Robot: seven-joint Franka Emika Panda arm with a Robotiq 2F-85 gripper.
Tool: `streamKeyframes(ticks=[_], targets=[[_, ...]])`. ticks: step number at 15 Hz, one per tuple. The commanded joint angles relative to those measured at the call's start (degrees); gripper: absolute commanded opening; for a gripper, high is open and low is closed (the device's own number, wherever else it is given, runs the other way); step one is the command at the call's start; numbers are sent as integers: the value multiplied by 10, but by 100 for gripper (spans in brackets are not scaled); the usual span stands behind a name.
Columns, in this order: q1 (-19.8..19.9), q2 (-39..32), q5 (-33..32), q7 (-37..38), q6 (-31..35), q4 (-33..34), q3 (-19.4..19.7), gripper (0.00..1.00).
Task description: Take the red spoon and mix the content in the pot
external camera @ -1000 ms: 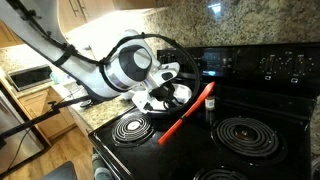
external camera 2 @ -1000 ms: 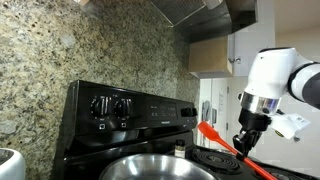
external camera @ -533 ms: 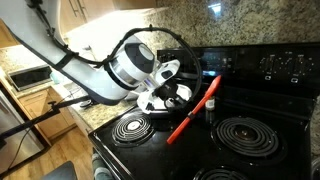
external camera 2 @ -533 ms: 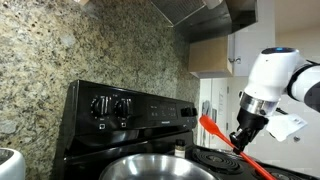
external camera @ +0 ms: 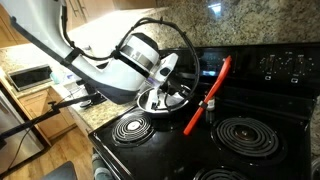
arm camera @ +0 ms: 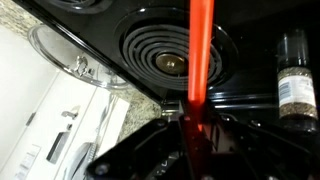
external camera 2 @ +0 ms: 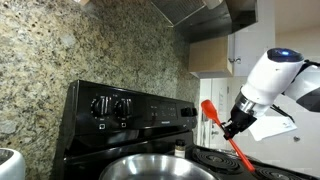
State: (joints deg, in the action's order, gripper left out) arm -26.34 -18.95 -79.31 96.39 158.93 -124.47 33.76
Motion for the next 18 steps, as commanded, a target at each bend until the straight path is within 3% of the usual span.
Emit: streamKeyframes(ticks=[1,3,8,9,13,17,18], targets=[[-30,-11,-87,133,-50,16,18,4],[-34,-13,-112,179,-79,11,14,4],[-35,-21,-107,251,-115,6,10,4],[75,6,-130,254,-155,5,-109,4],[173,5,-136,280,-194,5,-217,4],[235,5,-141,264,-179,1,-275,4],[241,-7,-132,264,-193,8,-285,16]])
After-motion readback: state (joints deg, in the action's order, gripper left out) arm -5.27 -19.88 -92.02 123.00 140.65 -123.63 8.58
